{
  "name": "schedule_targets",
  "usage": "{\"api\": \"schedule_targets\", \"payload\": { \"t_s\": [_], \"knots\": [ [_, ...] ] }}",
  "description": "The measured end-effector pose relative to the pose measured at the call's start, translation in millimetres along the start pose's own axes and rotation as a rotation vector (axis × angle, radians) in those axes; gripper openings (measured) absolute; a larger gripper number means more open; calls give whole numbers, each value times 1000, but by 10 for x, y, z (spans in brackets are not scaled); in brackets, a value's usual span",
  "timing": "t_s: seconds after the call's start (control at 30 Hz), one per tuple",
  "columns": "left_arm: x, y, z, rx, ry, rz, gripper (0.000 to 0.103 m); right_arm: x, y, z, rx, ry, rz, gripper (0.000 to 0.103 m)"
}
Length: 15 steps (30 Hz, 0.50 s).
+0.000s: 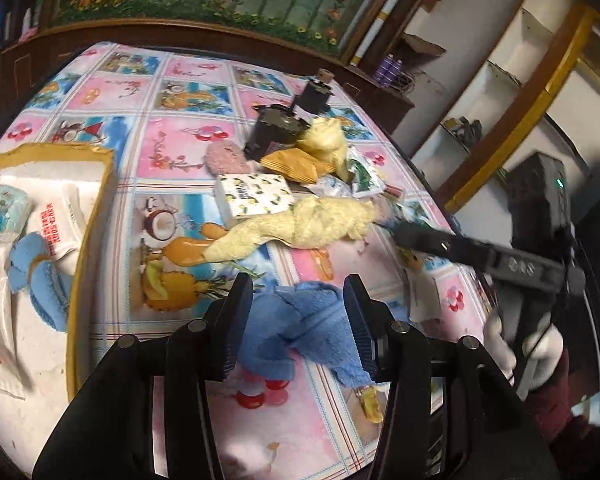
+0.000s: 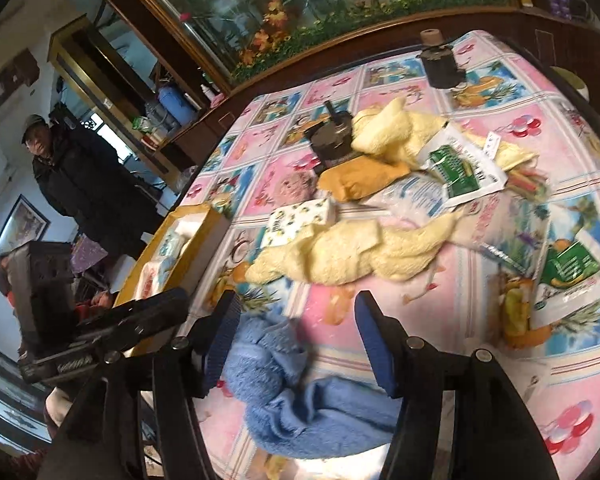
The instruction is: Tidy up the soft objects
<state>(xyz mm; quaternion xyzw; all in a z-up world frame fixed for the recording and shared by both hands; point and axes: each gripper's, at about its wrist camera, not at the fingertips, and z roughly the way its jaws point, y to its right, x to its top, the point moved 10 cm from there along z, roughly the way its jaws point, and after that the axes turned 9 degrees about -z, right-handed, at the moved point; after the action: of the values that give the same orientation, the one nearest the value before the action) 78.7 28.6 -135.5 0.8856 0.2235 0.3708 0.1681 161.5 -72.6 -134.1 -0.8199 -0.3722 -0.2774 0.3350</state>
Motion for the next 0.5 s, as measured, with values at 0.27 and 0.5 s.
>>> {"api": "schedule_targets", "payload": {
  "t_s": [0.27,0.5],
  "knots": [
    [-568,153,138,-48,-152,-157,47,386,88,477,-95,-99,-174,60],
    [-582,236,556,18,-194,-210,47,143,191,811,9,-229,-49,60]
  ]
}}
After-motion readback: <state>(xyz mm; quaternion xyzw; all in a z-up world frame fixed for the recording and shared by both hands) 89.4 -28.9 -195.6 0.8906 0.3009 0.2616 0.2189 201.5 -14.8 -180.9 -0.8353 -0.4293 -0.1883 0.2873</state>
